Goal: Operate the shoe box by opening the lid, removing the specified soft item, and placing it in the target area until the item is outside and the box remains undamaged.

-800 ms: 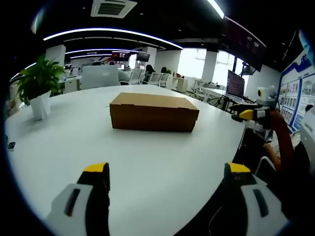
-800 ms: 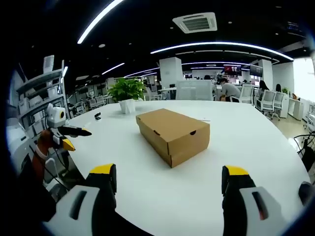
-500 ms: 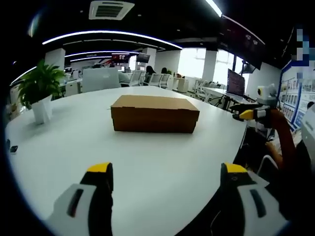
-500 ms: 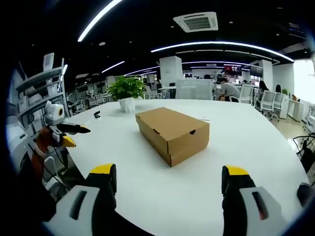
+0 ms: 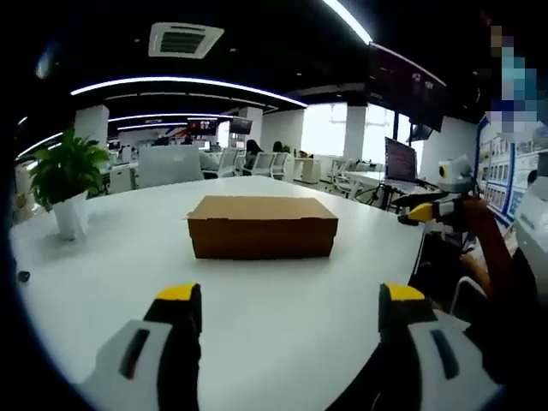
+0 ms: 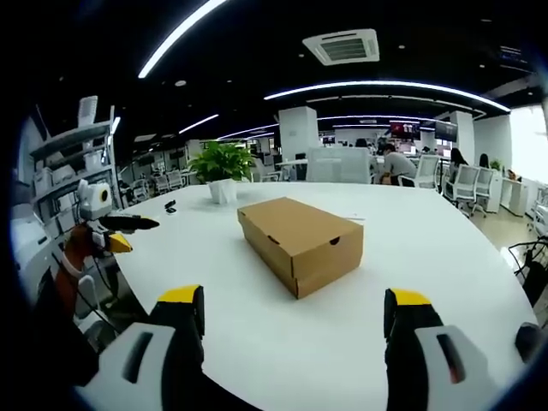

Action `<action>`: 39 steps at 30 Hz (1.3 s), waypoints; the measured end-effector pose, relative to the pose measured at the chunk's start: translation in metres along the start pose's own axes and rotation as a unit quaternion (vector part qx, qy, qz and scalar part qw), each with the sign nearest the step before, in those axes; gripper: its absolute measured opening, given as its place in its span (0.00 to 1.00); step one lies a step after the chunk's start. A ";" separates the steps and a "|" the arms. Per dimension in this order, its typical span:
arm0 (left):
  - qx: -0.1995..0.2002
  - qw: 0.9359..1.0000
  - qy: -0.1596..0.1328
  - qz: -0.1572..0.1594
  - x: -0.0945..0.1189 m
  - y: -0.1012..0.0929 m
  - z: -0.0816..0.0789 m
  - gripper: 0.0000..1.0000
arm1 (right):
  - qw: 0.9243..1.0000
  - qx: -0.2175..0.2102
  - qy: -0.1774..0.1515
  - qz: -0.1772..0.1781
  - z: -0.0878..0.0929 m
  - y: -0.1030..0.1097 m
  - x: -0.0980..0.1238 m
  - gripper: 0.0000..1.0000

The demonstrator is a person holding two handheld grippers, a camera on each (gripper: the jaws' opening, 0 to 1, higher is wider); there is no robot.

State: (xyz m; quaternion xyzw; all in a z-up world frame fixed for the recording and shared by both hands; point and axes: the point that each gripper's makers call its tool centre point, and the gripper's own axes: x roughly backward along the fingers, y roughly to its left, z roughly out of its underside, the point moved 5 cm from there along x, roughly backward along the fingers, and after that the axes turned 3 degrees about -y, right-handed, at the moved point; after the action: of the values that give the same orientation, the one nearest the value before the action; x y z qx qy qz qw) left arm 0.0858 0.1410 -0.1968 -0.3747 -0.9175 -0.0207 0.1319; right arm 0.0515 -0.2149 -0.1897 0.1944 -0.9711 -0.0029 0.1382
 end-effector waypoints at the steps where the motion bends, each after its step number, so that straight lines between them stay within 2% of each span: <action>1: -0.006 1.000 0.008 -0.007 0.000 0.001 0.002 0.88 | 1.000 0.000 -0.001 -0.002 0.000 0.001 0.000 0.89; 5: -0.003 1.000 0.022 -0.016 0.001 0.003 0.006 0.87 | 1.000 0.003 0.001 -0.001 0.002 0.000 0.000 0.87; 12: 0.017 0.999 0.011 -0.039 0.011 0.009 -0.004 0.87 | 1.000 0.013 0.001 0.002 0.004 -0.003 0.008 0.85; 16: 0.025 0.999 0.011 -0.033 0.011 0.006 -0.005 0.86 | 1.000 0.005 -0.003 0.001 0.004 -0.003 0.013 0.83; 22: 0.035 0.999 0.018 -0.027 0.008 0.008 -0.008 0.82 | 0.999 -0.031 -0.017 -0.009 0.005 -0.005 0.017 0.81; 39: 0.043 0.999 -0.003 0.022 -0.014 0.027 -0.042 0.77 | 0.996 -0.077 -0.026 -0.019 -0.004 -0.012 -0.010 0.76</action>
State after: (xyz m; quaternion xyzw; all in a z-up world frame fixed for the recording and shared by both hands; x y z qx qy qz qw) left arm 0.1235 0.1450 -0.1621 -0.3883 -0.9096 0.0229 0.1462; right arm 0.0659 -0.2223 -0.1894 0.2015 -0.9674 -0.0857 0.1276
